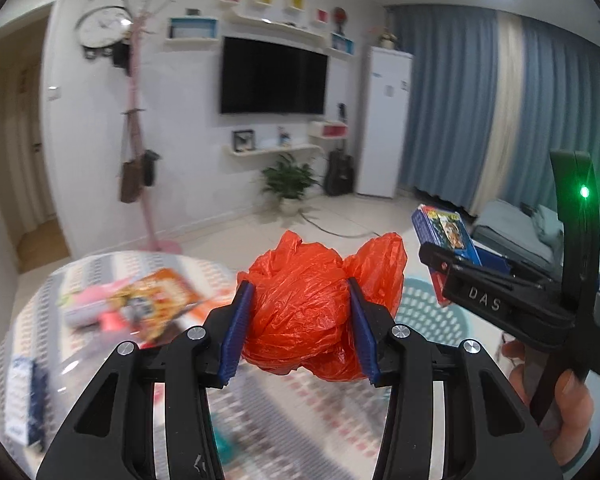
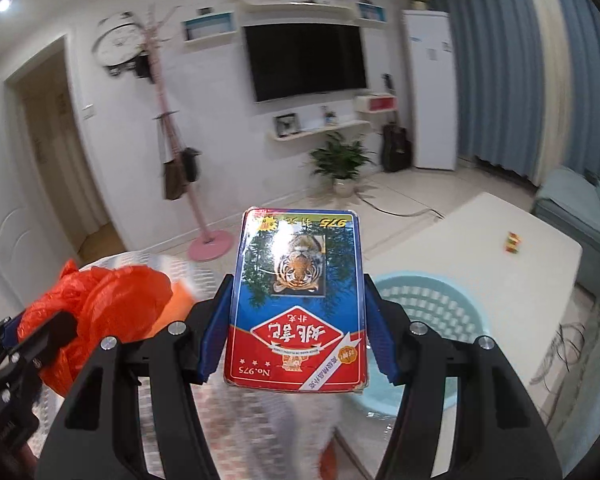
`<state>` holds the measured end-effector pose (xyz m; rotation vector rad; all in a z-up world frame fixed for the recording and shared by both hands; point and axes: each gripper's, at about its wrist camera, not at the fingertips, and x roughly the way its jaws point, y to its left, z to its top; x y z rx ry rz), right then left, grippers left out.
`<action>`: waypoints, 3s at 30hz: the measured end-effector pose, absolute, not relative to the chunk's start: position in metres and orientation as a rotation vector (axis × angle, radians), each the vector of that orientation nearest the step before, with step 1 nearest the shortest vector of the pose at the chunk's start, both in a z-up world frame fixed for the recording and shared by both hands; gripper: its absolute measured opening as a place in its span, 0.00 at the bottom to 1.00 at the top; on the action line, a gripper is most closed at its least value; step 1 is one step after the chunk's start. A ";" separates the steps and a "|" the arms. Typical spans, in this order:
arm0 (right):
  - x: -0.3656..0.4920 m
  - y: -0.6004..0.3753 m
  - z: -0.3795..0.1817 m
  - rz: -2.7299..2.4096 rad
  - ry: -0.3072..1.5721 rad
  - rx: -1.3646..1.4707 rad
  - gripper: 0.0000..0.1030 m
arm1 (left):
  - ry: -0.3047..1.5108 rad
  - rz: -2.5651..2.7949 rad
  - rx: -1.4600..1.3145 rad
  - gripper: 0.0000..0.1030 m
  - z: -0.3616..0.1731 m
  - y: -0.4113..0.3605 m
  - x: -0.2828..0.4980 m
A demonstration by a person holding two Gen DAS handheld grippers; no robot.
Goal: Collect trash
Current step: 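Carry the red bag and tiger box to the blue basket and release both, then grasp the white milk carton with the left tool while the right tool grasps the teal packet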
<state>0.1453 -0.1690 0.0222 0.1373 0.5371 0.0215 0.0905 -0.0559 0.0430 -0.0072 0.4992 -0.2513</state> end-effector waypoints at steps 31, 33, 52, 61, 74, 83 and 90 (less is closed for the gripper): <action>0.212 -0.324 -0.158 -0.175 0.977 0.342 0.57 | 1.021 -0.451 -0.073 0.65 -0.122 -0.203 0.249; 0.211 -0.326 -0.157 -0.173 0.973 0.359 0.60 | 1.006 -0.452 -0.079 0.66 -0.117 -0.201 0.247; 0.170 -0.275 -0.077 -0.076 0.772 0.235 0.63 | 0.802 -0.468 -0.133 0.70 -0.041 -0.152 0.182; 0.146 -0.186 -0.027 0.114 0.662 0.138 0.63 | 0.646 -0.345 -0.182 0.70 0.013 -0.054 0.126; 0.132 -0.027 -0.033 0.417 0.697 -0.045 0.54 | 0.578 0.080 -0.264 0.74 0.019 0.155 0.059; 0.118 0.025 -0.070 0.561 0.744 -0.114 0.52 | 0.657 0.247 -0.297 0.82 -0.024 0.245 0.034; 0.113 0.033 -0.087 0.551 0.770 -0.156 0.53 | 0.741 0.304 -0.297 0.83 -0.057 0.277 0.043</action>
